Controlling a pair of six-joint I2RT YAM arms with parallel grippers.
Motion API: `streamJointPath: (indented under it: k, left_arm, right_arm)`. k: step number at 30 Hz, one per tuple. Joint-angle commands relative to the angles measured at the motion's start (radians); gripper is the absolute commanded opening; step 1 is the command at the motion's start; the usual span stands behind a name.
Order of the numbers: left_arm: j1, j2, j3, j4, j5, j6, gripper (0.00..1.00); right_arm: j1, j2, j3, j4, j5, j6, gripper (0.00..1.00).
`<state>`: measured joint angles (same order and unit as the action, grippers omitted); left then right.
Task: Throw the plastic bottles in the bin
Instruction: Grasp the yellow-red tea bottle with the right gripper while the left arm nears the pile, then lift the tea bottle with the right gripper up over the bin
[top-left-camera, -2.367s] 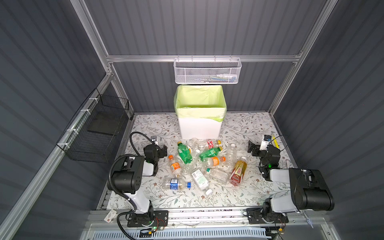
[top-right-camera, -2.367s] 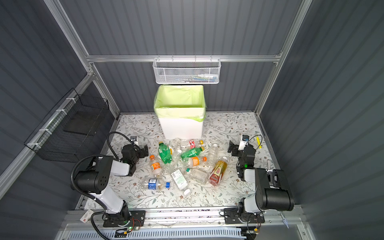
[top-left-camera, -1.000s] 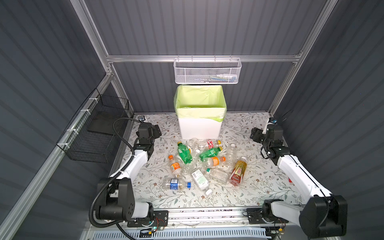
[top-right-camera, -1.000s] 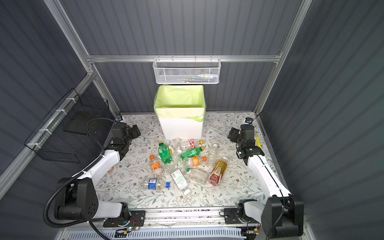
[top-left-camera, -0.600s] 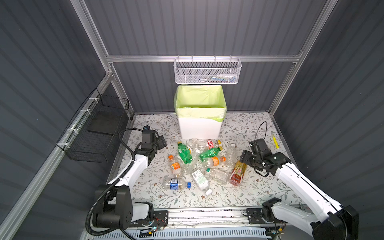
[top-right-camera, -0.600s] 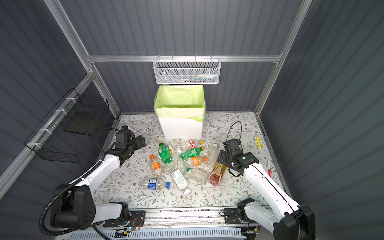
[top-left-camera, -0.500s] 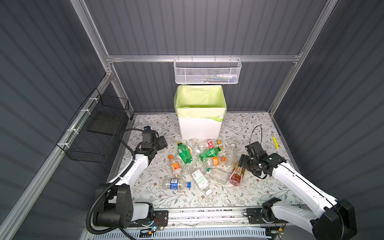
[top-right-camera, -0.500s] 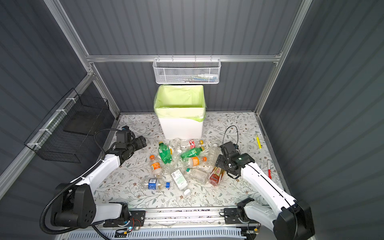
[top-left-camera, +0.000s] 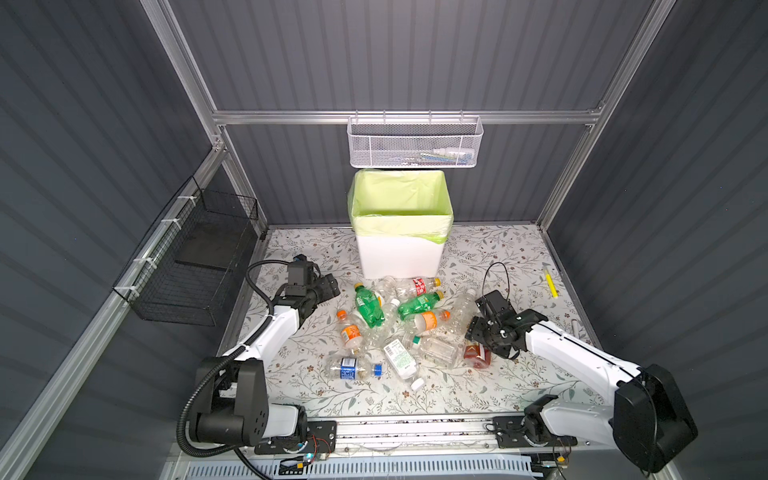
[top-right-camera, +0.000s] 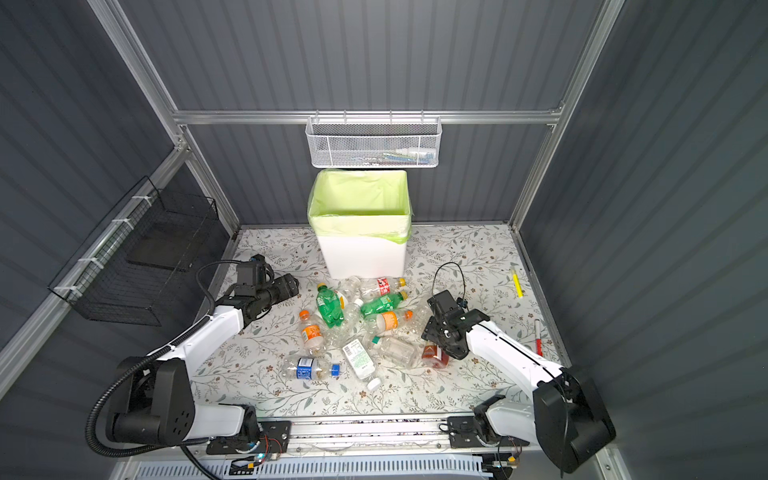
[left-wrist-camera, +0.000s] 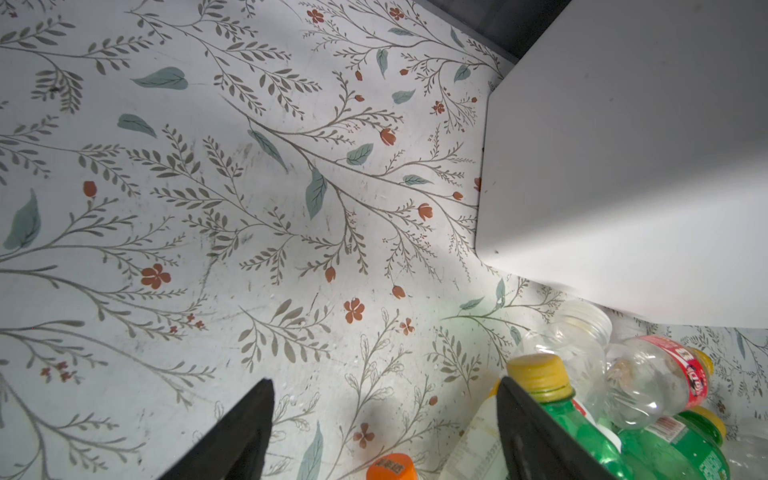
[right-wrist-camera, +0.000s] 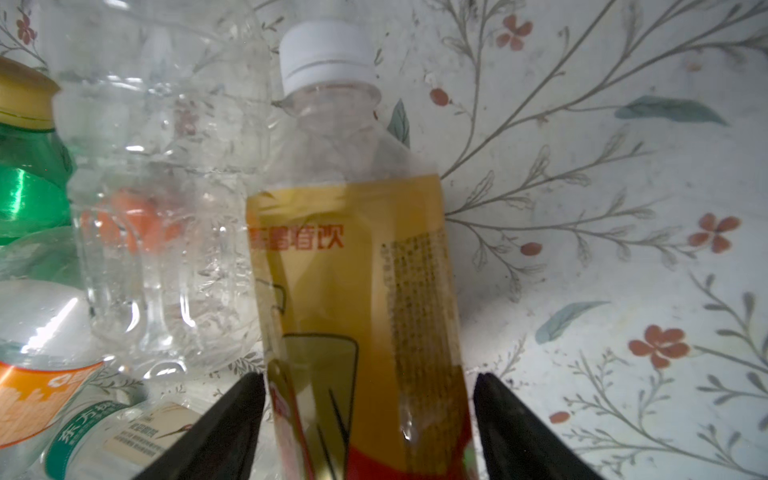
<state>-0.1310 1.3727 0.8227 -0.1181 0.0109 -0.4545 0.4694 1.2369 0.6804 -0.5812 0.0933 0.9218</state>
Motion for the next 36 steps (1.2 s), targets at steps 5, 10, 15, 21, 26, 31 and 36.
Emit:
streamJointPath:
  k: [5, 10, 15, 21, 26, 31, 36]
  left_arm:
    - [-0.007, 0.023, 0.026, 0.001, 0.026, -0.021, 0.84]
    - [-0.012, 0.036, 0.035, -0.002, 0.031, -0.021, 0.83]
    - [-0.026, 0.051, 0.038, -0.025, 0.013, -0.013, 0.82]
    - [-0.05, 0.023, 0.024, -0.023, 0.0, -0.013, 0.82]
    - [-0.071, 0.002, 0.03, -0.021, -0.005, -0.022, 0.82]
    - [-0.111, -0.031, 0.04, -0.041, -0.033, -0.026, 0.84]
    - [-0.128, -0.132, 0.019, -0.106, -0.088, -0.033, 0.9]
  right_arm:
    - [0.002, 0.004, -0.082, 0.077, 0.022, 0.039, 0.75]
    - [0.0, -0.041, -0.12, 0.082, 0.046, 0.055, 0.64]
    - [-0.032, -0.101, -0.153, 0.054, 0.059, 0.045, 0.56]
    - [-0.067, -0.181, -0.032, -0.06, 0.112, -0.094, 0.54]
    - [-0.085, -0.07, 0.49, -0.15, 0.14, -0.337, 0.54]
    - [-0.08, 0.258, 1.365, -0.206, -0.1, -0.402, 0.69]
    - [-0.178, 0.445, 1.647, -0.365, -0.259, -0.377, 0.99]
